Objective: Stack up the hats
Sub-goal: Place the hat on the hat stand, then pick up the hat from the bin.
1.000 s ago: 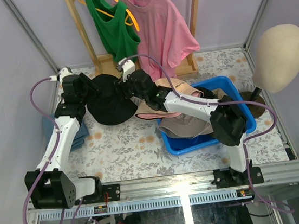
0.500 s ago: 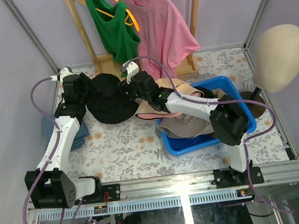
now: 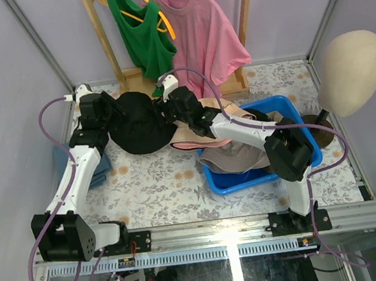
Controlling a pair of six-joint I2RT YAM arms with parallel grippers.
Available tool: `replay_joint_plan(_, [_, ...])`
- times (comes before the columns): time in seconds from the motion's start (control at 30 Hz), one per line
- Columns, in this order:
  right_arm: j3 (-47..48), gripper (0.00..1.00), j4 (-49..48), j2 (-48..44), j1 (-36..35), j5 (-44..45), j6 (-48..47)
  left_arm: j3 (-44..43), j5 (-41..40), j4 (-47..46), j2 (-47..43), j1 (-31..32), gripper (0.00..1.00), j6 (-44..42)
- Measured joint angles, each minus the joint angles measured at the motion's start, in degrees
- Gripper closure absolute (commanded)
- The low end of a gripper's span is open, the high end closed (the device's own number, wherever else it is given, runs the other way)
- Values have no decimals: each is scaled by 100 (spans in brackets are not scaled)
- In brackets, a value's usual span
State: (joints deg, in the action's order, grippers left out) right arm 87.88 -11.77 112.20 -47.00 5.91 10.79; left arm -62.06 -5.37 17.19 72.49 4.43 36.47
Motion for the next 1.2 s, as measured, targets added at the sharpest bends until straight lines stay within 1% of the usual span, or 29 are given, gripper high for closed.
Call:
replay_joint_plan(0.13, [0, 28, 48, 0, 4, 4, 0, -31, -72, 57, 0, -17, 47, -4])
replay_joint_plan(0.43, [-2, 28, 334, -42, 35, 59, -13, -87, -411, 269, -50, -127, 43, 0])
replay_joint_plan(0.57, [-2, 28, 503, -216, 37, 70, -44, -151, -533, 308, -144, -129, 40, 37])
replay_joint_plan(0.7, [2, 27, 632, -446, 37, 105, -70, -339, -597, 306, -190, -129, 39, 83])
replay_joint_plan(0.87, [2, 26, 796, -745, 44, 282, -107, -643, -463, 267, -190, -105, 36, 94])
replay_joint_plan(1.0, [-2, 24, 1051, -1058, 52, 629, -190, -1091, -188, 245, -11, 153, 36, -50])
replay_joint_plan(1.07, [-44, 24, 1128, -1272, 72, 844, -256, -1532, -4, 197, 264, 531, 35, -203])
replay_joint_plan(1.2, [-243, 24, 1362, -1729, 271, 1121, -295, -2100, 227, 214, 737, 1117, 34, -450])
